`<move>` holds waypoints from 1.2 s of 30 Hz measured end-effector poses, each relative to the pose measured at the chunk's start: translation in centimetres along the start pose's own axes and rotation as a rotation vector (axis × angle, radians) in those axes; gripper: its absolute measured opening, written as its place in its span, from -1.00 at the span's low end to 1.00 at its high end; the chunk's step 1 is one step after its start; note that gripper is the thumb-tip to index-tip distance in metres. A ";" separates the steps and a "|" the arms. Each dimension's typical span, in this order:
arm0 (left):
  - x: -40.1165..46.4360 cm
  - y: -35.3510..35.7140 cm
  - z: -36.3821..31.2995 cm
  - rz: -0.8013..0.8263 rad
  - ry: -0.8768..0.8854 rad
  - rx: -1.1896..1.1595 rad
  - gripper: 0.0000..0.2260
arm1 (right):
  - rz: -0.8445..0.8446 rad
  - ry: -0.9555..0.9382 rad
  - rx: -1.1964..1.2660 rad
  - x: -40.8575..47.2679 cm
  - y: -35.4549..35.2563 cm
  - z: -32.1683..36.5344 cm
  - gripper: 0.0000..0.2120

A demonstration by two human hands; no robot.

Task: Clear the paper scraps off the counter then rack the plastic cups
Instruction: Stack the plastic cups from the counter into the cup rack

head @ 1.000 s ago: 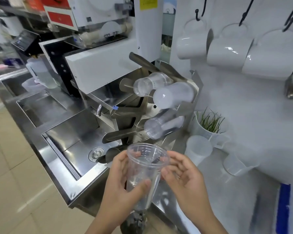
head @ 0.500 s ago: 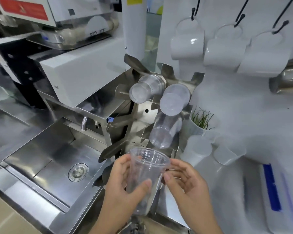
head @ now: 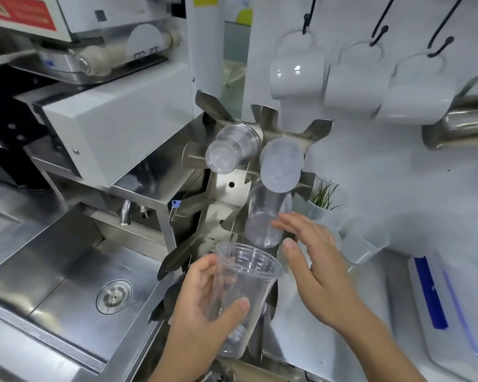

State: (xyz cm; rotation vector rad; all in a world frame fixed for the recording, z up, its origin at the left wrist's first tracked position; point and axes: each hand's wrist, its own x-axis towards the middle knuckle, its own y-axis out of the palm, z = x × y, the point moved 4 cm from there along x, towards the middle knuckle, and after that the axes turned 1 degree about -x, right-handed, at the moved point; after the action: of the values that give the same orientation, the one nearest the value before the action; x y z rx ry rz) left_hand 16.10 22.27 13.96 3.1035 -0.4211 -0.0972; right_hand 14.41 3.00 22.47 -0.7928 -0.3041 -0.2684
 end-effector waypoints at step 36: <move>3.8 2.6 -6.2 -0.242 0.089 0.054 -0.57 | -0.047 0.088 0.219 0.2 -0.8 -0.6 -0.39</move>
State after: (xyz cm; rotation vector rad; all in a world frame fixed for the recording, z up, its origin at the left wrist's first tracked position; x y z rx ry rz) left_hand 19.41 18.73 19.98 3.1813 -0.0464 0.0512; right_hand 14.42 2.05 22.65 -0.5568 -0.2637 -0.3076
